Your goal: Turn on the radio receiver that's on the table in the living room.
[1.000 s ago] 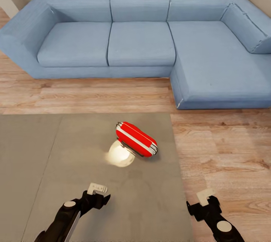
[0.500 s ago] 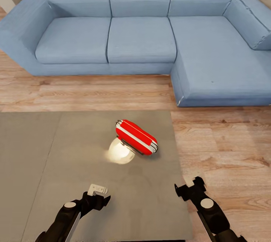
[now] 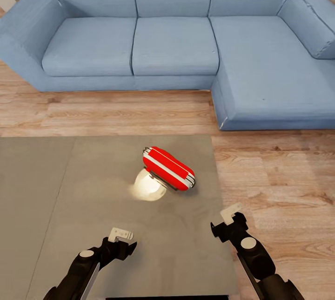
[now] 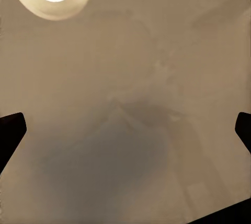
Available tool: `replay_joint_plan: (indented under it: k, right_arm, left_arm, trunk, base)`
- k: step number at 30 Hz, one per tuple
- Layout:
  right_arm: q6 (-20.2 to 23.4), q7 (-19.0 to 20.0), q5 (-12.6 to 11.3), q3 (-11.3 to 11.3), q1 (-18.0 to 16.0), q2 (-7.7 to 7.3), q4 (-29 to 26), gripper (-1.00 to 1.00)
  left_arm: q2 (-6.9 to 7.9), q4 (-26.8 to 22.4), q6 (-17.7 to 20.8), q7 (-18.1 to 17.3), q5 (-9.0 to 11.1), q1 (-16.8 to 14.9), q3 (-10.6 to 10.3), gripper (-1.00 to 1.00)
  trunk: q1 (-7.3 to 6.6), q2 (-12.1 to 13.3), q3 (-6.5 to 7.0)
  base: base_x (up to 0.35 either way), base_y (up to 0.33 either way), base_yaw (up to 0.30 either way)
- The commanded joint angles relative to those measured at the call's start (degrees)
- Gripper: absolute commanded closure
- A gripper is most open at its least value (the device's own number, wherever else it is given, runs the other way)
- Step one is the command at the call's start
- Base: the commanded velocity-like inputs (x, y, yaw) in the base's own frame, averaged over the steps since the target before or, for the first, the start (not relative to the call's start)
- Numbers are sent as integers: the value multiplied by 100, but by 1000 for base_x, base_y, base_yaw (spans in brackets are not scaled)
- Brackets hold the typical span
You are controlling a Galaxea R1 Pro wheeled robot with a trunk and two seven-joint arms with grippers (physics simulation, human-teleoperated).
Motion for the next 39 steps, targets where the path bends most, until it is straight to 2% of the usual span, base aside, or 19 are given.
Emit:
replay_joint_plan:
  k: [1,17,19,24,34,39]
  right_arm:
    - [-3,-4,0,0,0,0,0,-100]
    - [26,-4,0,7,-1,27,0,-100]
    - [92,-13,62,53,64,79,-65,-100]
    - [214,-13,106,55,52,81,-104,-100]
    - [537,-13,159,127,43,185,-1,-100]
    - [698,-32,173,238,43,197,-9,-100]
  left_arm:
    - [0,-5,-1,0,0,0,0,-100]
    - [1,-34,-1,0,-3,0,0,-100]
    - [1,-73,-62,-9,63,0,9,-100]
    - [-3,-75,-68,-11,73,0,9,-100]
    - [-68,-68,-257,-34,399,0,-3,-100]
    - [-69,-53,-261,-35,432,0,-2,-100]
  trunk:
    - [0,0,0]
    - [0,0,-1]
    - [0,0,-1]
    - [0,0,-1]
    - [0,0,-1]
    - [0,0,-1]
  base:
    - [0,0,0]
    - [0,0,0]
    - [0,0,0]
    - [0,0,0]
    - [0,0,0]
    - [0,0,0]
